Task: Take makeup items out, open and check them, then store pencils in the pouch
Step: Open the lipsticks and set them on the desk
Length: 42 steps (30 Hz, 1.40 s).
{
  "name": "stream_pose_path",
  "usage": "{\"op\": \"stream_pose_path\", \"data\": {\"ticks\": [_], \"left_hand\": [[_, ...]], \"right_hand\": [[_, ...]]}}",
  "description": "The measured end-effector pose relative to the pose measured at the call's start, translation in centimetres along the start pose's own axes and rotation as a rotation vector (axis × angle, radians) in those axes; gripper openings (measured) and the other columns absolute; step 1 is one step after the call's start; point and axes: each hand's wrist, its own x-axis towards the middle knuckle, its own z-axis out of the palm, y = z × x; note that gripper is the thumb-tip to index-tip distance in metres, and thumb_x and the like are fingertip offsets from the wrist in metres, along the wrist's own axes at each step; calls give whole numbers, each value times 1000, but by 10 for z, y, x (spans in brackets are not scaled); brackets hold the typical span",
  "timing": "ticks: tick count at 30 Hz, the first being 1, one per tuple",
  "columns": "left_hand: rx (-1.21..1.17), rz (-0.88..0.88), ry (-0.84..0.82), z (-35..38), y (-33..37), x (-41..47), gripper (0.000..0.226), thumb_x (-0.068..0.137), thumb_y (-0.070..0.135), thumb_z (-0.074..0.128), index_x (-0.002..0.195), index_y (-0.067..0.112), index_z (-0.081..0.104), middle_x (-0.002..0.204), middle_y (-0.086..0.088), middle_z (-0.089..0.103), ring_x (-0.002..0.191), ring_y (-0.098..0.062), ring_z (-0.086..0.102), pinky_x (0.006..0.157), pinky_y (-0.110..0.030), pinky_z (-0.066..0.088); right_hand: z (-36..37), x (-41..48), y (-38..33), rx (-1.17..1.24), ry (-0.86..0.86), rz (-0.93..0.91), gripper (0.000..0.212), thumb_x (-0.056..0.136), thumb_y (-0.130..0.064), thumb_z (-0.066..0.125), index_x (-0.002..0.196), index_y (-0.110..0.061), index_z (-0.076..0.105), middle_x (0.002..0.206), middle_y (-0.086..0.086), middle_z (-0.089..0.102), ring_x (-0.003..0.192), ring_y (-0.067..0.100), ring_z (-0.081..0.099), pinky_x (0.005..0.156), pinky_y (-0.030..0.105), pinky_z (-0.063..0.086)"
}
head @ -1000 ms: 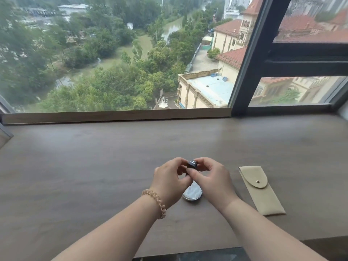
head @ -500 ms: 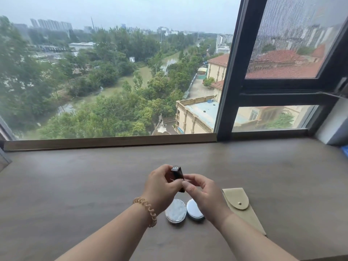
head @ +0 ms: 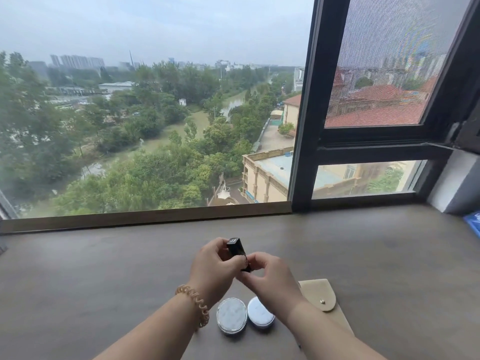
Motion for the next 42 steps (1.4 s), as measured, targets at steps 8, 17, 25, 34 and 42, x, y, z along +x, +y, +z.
{"op": "stream_pose_path", "data": {"ticks": [8,17,25,34,42], "left_hand": [[-3,-50,-5,1,-5,3,16,74,28,76,72,13,70,72,-6,73,68,-21,67,67,-37,53],[58,-23,33,1,-15,-5,19,79,31,71,72,14,69,66,0,69,60,-12,59,59,-28,47],[-82,63,310,3,2,-10,18,85,30,65,70,21,63,61,8,63,57,-7,56,53,-14,41],[-472,-96,290,-54,29,20,13,81,5,44,72,14,49,66,-6,54,64,-19,49,57,-25,38],[-410,-192,-80,14,-16,-30,25,66,8,83,83,11,66,65,-8,44,54,-15,41,49,-21,39]], "right_hand": [[3,-2,0,-18,-38,52,17,77,-40,73,83,-25,70,82,-12,70,76,-12,57,62,3,38],[17,-2,11,-183,66,-33,22,74,-50,68,78,-29,70,70,-19,66,78,1,62,86,35,46],[15,5,22,-447,171,-202,20,75,-47,58,78,-30,67,67,-15,63,74,5,56,88,30,31],[-7,-17,48,-117,156,72,16,75,-27,75,72,-39,65,78,-18,67,86,3,60,83,28,43],[10,-18,19,168,32,54,9,82,-31,70,87,-23,72,84,-7,69,78,-5,59,69,10,42]]}}
